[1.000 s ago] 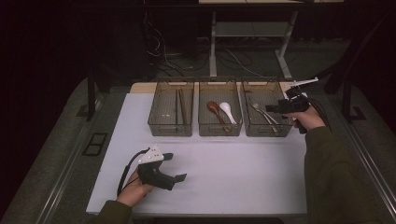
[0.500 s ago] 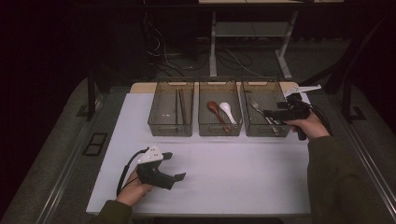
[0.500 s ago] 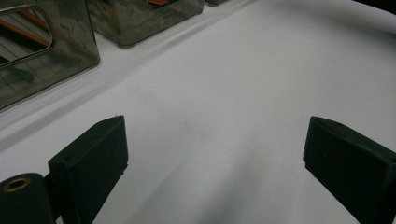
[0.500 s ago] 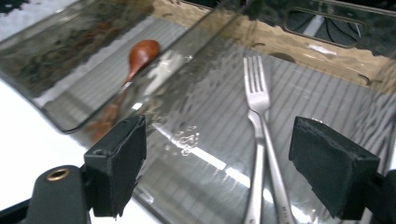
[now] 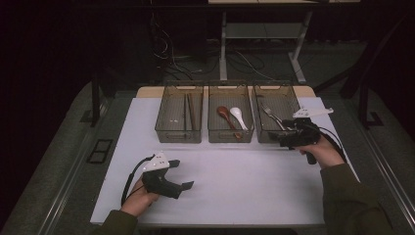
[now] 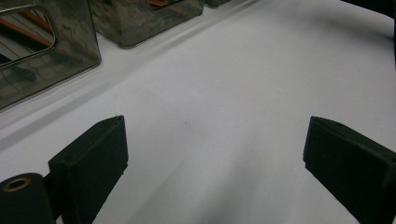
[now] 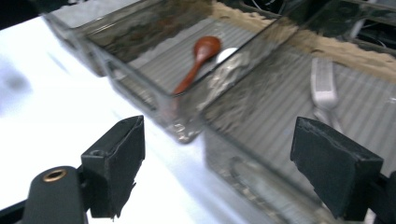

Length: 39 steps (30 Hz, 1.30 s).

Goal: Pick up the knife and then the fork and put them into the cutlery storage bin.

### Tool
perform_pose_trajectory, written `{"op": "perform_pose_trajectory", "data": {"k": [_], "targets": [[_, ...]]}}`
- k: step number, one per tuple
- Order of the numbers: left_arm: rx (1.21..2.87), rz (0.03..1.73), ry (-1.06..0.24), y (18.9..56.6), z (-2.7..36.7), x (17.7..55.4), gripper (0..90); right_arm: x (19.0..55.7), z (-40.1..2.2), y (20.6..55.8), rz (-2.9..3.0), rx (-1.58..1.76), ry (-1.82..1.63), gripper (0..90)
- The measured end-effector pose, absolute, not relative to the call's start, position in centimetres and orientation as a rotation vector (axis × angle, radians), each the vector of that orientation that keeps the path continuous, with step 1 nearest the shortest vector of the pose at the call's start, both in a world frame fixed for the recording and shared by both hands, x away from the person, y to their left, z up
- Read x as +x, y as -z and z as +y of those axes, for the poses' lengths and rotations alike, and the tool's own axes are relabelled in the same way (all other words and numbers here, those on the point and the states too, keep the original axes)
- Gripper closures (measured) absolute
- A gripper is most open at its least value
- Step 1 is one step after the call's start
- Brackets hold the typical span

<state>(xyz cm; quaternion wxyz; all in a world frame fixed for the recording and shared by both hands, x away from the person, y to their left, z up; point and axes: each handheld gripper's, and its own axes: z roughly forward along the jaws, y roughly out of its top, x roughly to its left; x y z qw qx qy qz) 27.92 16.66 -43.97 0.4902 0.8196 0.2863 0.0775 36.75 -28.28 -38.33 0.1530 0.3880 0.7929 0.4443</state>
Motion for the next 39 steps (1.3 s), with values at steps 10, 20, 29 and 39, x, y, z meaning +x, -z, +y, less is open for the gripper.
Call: {"op": "perform_pose_trajectory", "data": {"k": [10, 20, 29, 39], "targets": [[1.986, 0.689, -0.189, 43.8, 16.7, 27.8, 5.6, 33.1, -27.9, 40.1, 2.269, 1.095, -1.317, 17.4], [1.983, 0.695, -0.193, 43.8, 16.7, 27.8, 5.6, 30.4, -29.1, 41.7, 2.239, 1.089, -1.392, 17.4], [1.988, 0.685, -0.196, 43.8, 16.7, 27.7, 5.6, 28.3, -29.3, 42.9, 2.246, 1.06, -1.406, 17.4], [1.986, 0.693, -0.194, 43.8, 16.7, 27.6, 5.6, 26.6, -29.9, 44.0, 2.237, 1.069, -1.391, 17.4]]}}
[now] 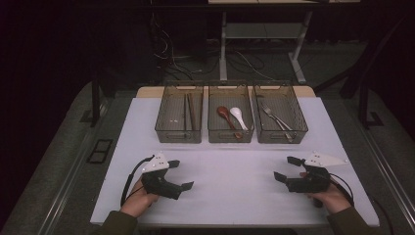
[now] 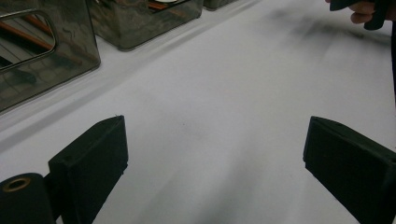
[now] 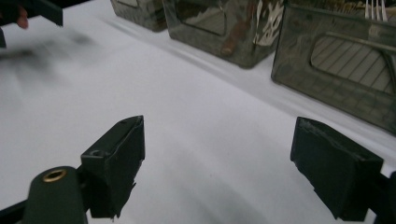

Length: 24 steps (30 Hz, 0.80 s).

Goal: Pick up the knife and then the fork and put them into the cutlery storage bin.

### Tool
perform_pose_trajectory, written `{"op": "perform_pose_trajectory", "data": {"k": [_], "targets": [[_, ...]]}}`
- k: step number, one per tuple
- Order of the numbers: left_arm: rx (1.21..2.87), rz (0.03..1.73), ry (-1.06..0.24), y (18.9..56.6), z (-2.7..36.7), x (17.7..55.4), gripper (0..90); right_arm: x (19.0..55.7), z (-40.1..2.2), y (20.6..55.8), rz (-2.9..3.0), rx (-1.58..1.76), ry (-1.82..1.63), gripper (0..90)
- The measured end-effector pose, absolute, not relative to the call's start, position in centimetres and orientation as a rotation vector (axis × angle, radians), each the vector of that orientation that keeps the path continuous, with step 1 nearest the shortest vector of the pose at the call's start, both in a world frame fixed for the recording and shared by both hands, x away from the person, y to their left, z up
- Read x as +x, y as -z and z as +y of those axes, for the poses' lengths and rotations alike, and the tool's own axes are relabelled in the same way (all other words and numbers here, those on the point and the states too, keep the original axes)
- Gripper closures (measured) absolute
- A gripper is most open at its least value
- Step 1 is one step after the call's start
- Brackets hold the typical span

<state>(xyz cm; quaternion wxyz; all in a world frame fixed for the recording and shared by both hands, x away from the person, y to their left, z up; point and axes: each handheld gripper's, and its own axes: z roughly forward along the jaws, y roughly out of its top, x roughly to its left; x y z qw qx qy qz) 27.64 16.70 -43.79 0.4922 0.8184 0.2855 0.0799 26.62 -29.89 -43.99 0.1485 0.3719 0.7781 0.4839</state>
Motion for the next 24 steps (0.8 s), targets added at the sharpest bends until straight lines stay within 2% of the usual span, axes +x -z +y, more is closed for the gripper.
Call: {"op": "perform_pose_trajectory", "data": {"k": [24], "targets": [[1.997, 0.69, -0.193, 43.87, 16.71, 27.65, 5.6, 26.19, -29.83, 44.69, 2.291, 1.053, -1.344, 17.3]]}}
